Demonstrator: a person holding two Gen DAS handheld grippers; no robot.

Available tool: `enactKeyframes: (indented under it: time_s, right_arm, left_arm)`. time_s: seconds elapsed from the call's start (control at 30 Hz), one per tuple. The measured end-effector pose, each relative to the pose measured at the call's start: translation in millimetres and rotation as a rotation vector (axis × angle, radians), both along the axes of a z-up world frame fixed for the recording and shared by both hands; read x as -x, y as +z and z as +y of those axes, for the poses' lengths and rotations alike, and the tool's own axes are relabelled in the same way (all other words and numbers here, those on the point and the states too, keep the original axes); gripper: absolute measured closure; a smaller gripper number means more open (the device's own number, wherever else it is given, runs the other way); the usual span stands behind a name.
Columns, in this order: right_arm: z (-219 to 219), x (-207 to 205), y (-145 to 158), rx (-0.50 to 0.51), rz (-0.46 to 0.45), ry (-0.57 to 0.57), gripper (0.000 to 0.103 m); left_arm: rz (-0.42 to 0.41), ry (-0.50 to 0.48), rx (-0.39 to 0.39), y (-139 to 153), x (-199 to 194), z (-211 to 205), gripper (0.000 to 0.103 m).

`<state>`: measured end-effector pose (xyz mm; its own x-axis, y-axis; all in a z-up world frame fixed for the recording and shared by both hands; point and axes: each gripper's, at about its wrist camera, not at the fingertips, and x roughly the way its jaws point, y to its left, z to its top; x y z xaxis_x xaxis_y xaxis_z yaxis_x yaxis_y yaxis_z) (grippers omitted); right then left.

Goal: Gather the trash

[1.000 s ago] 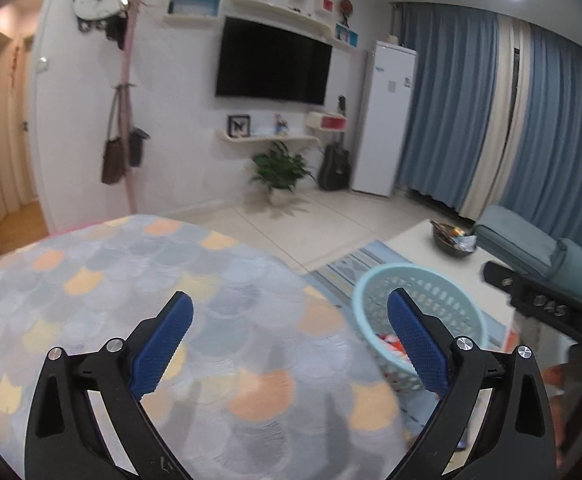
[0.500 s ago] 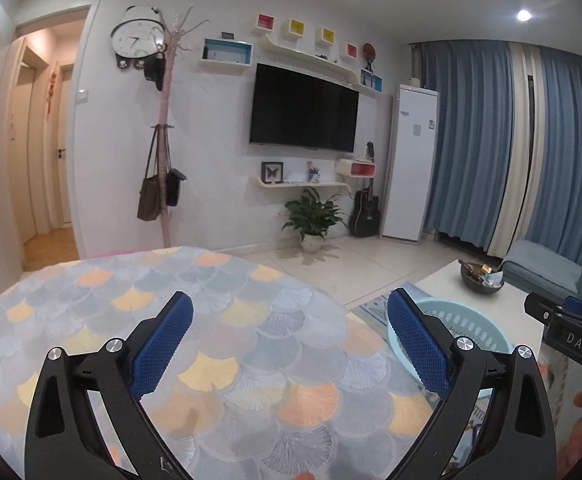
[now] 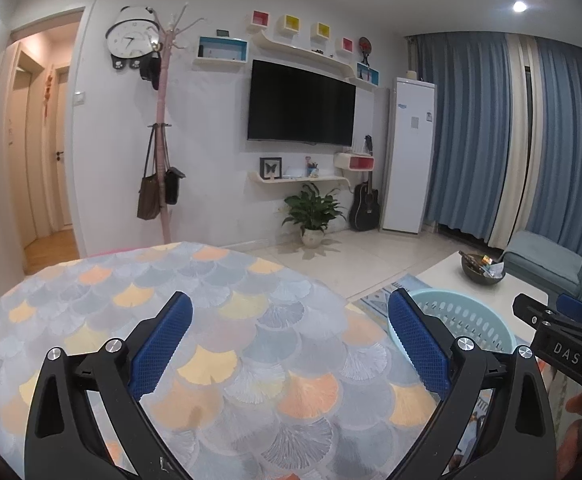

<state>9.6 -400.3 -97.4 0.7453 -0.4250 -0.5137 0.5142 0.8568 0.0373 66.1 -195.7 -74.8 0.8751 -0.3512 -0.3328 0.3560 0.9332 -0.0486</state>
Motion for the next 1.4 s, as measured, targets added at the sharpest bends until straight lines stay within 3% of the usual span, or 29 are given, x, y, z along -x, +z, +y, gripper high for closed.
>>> enactKeyframes:
  time_s: [0.87, 1.4]
  right_arm:
    - [0.1, 4.1, 3.1, 0.006, -0.002, 0.0, 0.028]
    - [0.1, 4.9, 2.7, 0.006, -0.005, -0.003, 0.028]
  left_arm:
    - [0.023, -0.008, -0.007, -6.5, -8.4, 3.6, 0.008]
    - [0.063, 0.002, 0.032, -7.9, -6.6, 4.4, 0.008]
